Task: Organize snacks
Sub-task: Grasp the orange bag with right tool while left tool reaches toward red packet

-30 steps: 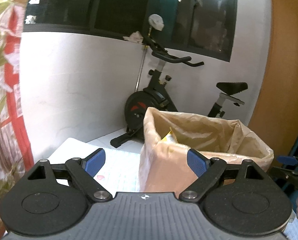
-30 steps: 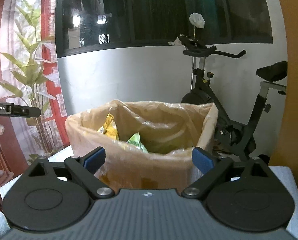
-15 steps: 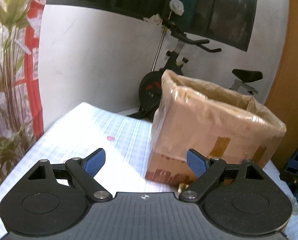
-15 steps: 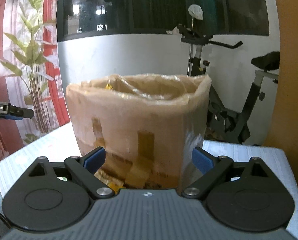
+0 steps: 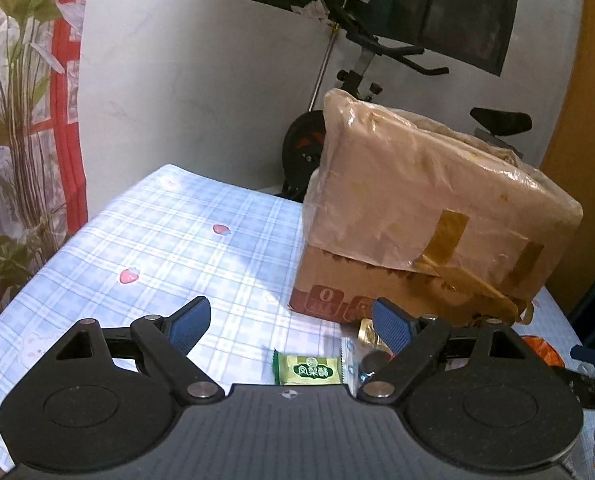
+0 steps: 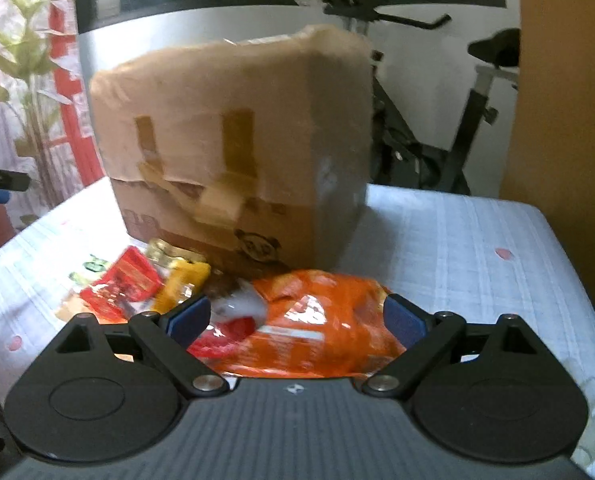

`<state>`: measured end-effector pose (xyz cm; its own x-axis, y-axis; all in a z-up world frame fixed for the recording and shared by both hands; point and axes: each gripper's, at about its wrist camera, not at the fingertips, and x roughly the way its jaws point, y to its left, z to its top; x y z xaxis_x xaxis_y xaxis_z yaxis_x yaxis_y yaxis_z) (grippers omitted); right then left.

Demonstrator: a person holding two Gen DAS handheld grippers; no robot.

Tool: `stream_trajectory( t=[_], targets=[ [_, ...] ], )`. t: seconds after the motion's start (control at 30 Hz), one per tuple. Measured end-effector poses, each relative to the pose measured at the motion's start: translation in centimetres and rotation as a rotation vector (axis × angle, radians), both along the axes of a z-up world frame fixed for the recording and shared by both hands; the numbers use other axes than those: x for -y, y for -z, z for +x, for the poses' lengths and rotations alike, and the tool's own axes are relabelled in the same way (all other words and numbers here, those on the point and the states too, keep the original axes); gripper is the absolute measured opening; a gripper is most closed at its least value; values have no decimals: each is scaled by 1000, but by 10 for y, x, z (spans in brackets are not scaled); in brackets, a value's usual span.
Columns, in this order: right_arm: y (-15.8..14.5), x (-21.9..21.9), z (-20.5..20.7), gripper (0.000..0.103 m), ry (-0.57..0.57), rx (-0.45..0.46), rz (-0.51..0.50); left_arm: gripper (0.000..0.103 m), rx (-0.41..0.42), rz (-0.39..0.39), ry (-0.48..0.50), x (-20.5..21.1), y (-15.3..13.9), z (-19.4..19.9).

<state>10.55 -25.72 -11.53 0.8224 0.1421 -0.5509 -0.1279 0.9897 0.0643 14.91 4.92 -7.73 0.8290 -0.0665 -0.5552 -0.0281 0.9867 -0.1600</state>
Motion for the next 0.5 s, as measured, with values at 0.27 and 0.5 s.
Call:
stream_trajectory(
  t=[0.27,0.5],
  targets=[
    [11,19,36,98,70,-96,67,89,-10,12,22,8,3,0],
    [24,26,52,101,115,-218,131,89,-43,8,69,15,12,2]
  ],
)
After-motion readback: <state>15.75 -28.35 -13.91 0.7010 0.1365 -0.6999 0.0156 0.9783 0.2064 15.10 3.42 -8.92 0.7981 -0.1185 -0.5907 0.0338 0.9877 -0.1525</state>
